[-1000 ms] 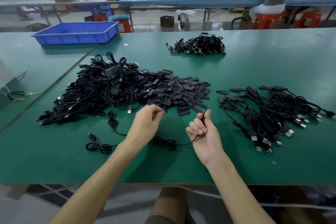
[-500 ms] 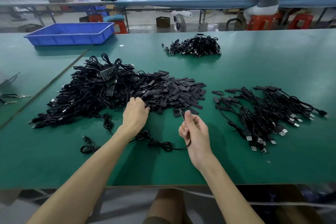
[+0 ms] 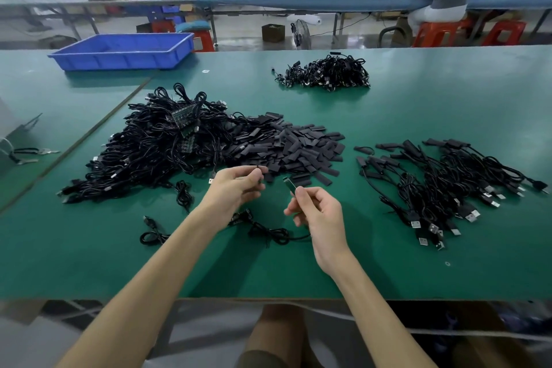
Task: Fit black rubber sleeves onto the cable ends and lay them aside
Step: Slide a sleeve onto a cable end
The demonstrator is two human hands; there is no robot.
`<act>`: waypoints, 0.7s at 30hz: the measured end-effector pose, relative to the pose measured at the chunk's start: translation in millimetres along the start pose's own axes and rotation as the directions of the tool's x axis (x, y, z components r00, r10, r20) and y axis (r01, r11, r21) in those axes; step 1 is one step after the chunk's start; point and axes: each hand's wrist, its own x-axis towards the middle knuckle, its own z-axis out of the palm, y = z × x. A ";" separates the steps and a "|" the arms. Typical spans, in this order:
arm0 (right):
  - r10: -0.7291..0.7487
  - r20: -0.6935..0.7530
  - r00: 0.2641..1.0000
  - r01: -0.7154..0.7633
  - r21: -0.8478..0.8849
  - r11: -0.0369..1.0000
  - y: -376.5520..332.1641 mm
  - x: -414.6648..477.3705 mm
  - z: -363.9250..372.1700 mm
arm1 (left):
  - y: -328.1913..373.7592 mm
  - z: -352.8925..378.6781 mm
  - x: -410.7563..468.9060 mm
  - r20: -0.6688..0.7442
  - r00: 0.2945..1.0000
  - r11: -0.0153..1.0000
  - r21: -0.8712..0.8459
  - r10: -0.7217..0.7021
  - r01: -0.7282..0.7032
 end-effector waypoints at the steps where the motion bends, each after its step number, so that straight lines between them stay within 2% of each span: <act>1: -0.009 -0.001 1.000 0.009 -0.022 1.000 1.4 0.1 0.2 | 0.3 1.9 -3.3 0.050 0.998 0.995 -0.091 -0.022 0.027; 4: -0.037 0.001 0.999 0.037 -0.109 0.993 5.0 -0.4 1.1 | -0.5 6.5 -9.6 0.109 0.992 0.970 -0.228 -0.065 0.089; 12: -0.130 -0.001 0.991 0.123 -0.316 0.941 4.0 -4.3 1.8 | -4.9 5.2 -14.4 0.135 0.983 0.950 -0.269 -0.127 0.160; 21: -0.169 0.029 0.985 0.170 -0.305 0.937 -1.6 -6.8 0.9 | -7.9 8.7 -16.3 0.103 0.981 0.936 -0.297 -0.163 0.187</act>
